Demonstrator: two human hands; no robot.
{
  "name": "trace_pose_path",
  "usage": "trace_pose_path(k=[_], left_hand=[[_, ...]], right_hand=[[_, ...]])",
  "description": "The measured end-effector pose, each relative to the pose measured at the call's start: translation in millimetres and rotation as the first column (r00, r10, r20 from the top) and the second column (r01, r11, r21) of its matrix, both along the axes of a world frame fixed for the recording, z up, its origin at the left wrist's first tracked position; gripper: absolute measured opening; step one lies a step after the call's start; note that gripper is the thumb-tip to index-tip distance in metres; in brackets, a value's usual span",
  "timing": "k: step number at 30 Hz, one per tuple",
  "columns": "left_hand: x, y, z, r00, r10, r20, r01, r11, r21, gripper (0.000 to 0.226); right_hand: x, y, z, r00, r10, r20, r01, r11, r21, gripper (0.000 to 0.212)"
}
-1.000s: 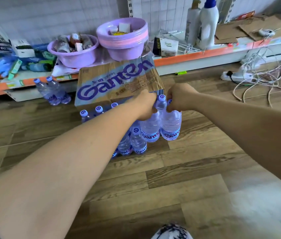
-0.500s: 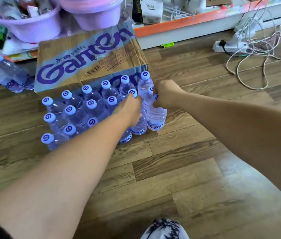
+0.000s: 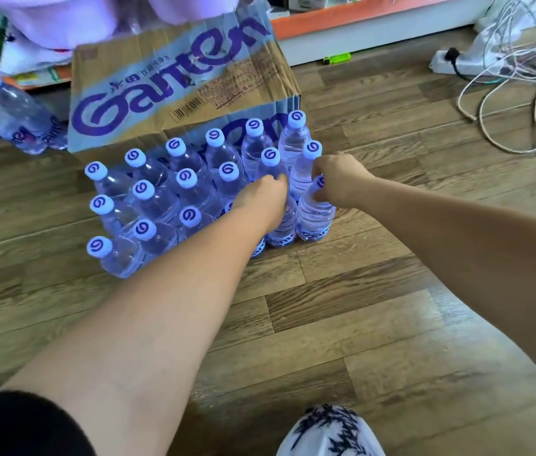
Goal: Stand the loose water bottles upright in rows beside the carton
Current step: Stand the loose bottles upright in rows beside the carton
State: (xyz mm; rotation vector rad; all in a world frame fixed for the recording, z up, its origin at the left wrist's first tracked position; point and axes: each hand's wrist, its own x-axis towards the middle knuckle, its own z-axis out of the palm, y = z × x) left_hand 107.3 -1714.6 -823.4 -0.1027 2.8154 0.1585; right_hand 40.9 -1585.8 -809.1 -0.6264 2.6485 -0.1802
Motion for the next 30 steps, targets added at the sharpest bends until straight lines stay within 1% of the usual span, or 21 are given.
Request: trace_pose_path(k=[3, 4, 6, 7, 9, 12, 14, 17, 19, 23, 30], left_hand=[[13, -9, 6, 0.998, -0.041, -0.057, 0.042, 0.999, 0.02, 0.059], [18, -12, 10, 0.993, -0.068, -0.095, 0.069, 0.998, 0.007, 0.064], [27, -21, 21, 0.979, -0.116, -0.17, 0.116, 0.993, -0.01, 0.065], [30, -27, 27, 0.971, -0.131, -0.199, 0.131, 0.991, -0.011, 0.065], [34, -42, 39, 0.963, -0.141, -0.228, 0.143, 0.99, -0.007, 0.066], [38, -88, 56, 0.972, -0.078, -0.222, 0.077, 0.997, -0.015, 0.067], [39, -131, 63, 0.983, -0.016, -0.181, 0.01, 0.999, -0.031, 0.069], [51, -199, 61, 0.991, 0.107, -0.076, -0.11, 0.993, -0.039, 0.073], [61, -234, 57, 0.991, 0.135, -0.006, -0.135, 0.988, -0.071, 0.072], [67, -310, 48, 0.981, 0.192, 0.013, -0.19, 0.976, -0.109, 0.071], [45, -441, 25, 0.965, 0.261, -0.007, -0.261, 0.961, -0.088, 0.072]], right_hand=[[5, -8, 8, 0.999, 0.042, 0.035, -0.046, 0.99, 0.134, 0.06], [6, -11, 13, 0.998, 0.064, 0.017, -0.066, 0.978, 0.2, 0.065], [10, -23, 24, 0.993, 0.104, -0.055, -0.084, 0.956, 0.282, 0.063], [12, -31, 31, 0.989, 0.113, -0.092, -0.083, 0.956, 0.281, 0.061], [12, -47, 43, 0.982, 0.116, -0.147, -0.083, 0.973, 0.217, 0.054], [14, -83, 56, 0.974, 0.162, -0.159, -0.145, 0.983, 0.115, 0.054], [16, -113, 62, 0.967, 0.209, -0.148, -0.198, 0.976, 0.089, 0.059], [18, -172, 66, 0.961, 0.246, -0.129, -0.24, 0.969, 0.06, 0.062], [20, -213, 67, 0.956, 0.268, -0.117, -0.267, 0.963, 0.028, 0.063], [25, -299, 61, 0.92, 0.361, -0.153, -0.366, 0.931, -0.006, 0.065], [7, -442, 25, 0.902, 0.406, -0.145, -0.414, 0.91, -0.027, 0.074]])
